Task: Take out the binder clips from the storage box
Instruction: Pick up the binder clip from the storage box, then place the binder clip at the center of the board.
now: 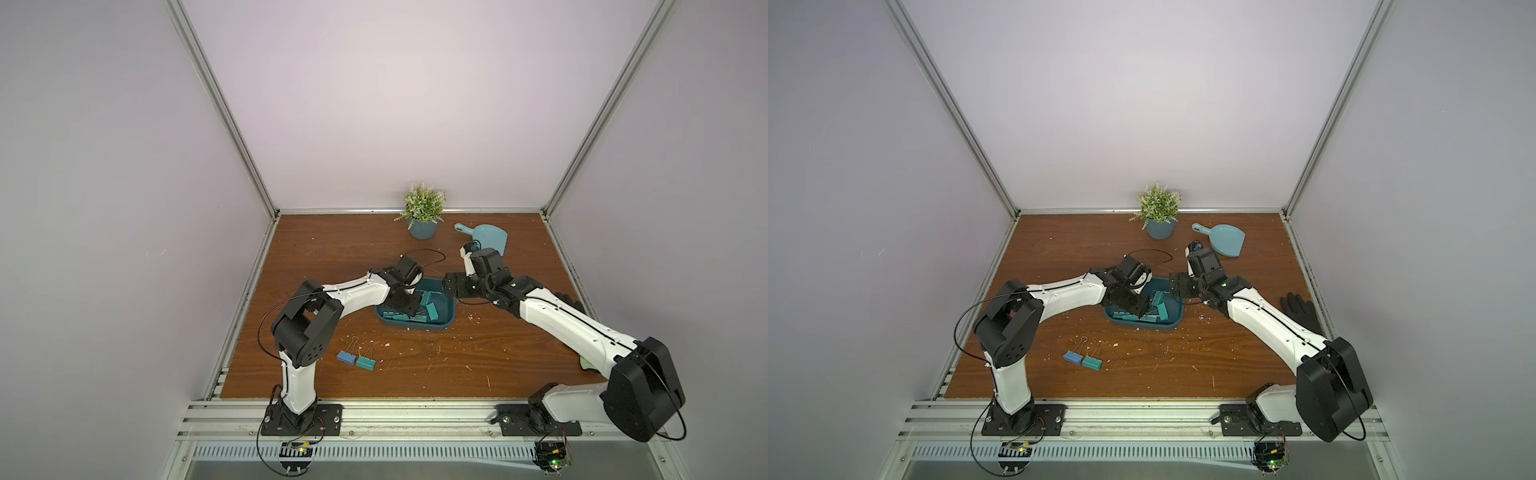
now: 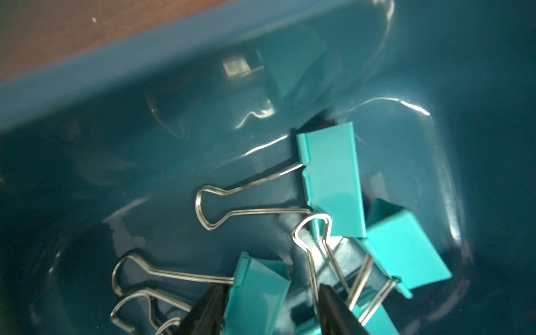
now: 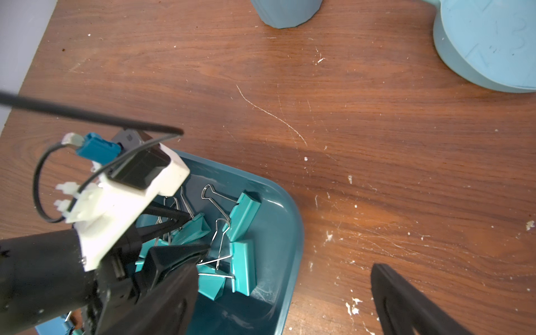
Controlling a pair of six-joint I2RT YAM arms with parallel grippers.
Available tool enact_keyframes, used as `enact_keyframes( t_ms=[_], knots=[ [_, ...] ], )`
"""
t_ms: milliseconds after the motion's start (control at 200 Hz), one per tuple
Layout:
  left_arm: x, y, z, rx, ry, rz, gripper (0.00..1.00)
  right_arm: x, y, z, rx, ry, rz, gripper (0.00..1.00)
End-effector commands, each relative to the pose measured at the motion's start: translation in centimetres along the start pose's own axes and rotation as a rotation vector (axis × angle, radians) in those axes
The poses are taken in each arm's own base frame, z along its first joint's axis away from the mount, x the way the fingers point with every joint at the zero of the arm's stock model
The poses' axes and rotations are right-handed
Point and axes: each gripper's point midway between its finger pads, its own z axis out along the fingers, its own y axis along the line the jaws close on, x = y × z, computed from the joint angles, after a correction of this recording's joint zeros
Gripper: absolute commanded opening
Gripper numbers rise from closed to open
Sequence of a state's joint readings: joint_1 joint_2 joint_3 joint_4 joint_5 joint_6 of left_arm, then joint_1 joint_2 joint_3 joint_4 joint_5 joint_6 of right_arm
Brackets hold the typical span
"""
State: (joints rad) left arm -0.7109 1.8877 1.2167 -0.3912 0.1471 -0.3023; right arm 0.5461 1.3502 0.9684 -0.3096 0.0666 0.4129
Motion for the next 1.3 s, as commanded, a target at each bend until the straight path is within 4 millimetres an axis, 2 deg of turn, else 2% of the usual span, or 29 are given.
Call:
enact_keyframes(
  t_ms=[0, 150, 270, 490, 711, 891, 1061, 1166, 1291],
  knots=[
    [1.8, 0.2, 0.4, -0.033, 0.053, 0.02, 0.56, -2.0, 1.0, -0.7, -0.041, -0.047, 0.012, 0.99],
    [1.4, 0.5, 0.6, -0.058, 0.039, 0.012, 0.49, -1.8, 1.1, -0.8, -0.049, -0.043, 0.012, 0.99],
    [0.5, 0.4, -0.3, -0.06, -0.003, 0.011, 0.33, -1.7, 1.0, -0.9, -0.048, -0.044, 0.016, 0.99],
    [-0.8, 0.4, -1.8, -0.077, -0.056, 0.002, 0.3, -1.8, 1.2, -1.1, -0.062, -0.05, 0.017, 0.99],
    [-3.1, 0.1, -4.8, -0.089, -0.137, -0.007, 0.29, -1.8, 1.6, -1.2, -0.081, -0.052, 0.019, 0.99],
    [-3.9, -0.4, -7.1, -0.068, -0.188, -0.035, 0.29, -1.8, 1.9, -1.2, -0.101, -0.05, 0.022, 0.99],
    [-2.6, -0.8, -9.4, -0.033, -0.217, -0.077, 0.29, -1.6, 2.2, -1.3, -0.121, -0.05, 0.021, 0.99],
    [-0.9, -1.2, -10.9, -0.013, -0.235, -0.104, 0.29, -1.6, 2.3, -1.6, -0.132, -0.055, 0.026, 0.99],
    [1.6, -3.0, -12.0, 0.005, -0.247, -0.085, 0.3, -1.2, 2.4, -1.9, -0.146, -0.058, 0.033, 0.99]
  ],
)
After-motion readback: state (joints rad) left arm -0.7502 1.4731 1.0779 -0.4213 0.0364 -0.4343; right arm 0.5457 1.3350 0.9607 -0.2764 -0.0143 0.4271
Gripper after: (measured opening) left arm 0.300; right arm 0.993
